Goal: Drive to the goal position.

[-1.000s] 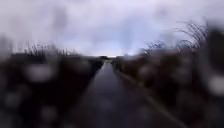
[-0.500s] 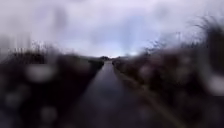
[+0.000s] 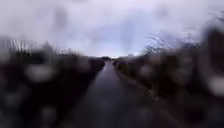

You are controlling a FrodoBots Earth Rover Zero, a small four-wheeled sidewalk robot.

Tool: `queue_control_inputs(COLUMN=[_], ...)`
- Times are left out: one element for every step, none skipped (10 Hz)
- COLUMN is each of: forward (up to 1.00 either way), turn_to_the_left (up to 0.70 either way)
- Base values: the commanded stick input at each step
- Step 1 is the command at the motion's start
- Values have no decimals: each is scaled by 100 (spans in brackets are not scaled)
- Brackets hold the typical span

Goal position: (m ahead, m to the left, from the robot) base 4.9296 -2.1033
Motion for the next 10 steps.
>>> queue_control_inputs(forward=[70,70,70,70,70,70,70,70,70,70], turn_to_the_left=[0,0,0,0,0,0,0,0,0,0])
